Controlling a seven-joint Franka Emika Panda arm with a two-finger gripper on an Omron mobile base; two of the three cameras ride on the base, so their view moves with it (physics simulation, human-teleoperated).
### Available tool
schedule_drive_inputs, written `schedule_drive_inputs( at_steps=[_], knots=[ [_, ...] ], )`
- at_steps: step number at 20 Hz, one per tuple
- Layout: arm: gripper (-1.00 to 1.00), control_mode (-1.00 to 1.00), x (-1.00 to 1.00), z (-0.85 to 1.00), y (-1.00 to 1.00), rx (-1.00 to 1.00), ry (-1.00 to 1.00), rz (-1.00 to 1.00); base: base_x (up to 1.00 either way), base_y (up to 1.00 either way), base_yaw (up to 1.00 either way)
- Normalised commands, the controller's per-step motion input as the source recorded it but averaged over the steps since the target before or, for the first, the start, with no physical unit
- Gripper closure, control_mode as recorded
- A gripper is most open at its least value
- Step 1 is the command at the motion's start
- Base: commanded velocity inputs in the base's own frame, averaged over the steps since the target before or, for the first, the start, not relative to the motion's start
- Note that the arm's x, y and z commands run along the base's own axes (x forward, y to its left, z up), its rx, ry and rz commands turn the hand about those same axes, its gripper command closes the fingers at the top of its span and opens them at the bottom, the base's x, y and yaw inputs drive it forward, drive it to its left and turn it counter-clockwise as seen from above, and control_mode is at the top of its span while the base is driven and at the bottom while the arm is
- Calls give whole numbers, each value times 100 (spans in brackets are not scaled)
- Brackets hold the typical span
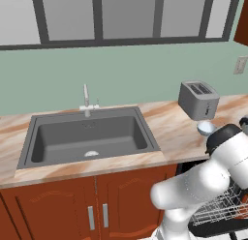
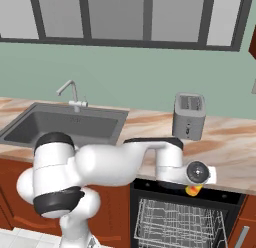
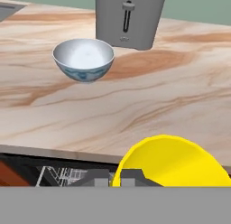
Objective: Pick up the cup and bowl from the counter, place them in the dishwasher, and close the dishwasher door.
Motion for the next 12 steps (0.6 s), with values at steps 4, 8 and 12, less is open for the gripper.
schedule_drive_inputs(
  at_steps=[4,8,12],
  knots=[
    [100,-100,-1,-33,6,0,0,0,0,0,0],
    [100,-100,0,-36,6,0,0,0,0,0,0],
    [100,-100,-2,-35,6,0,0,0,0,0,0]
  ],
)
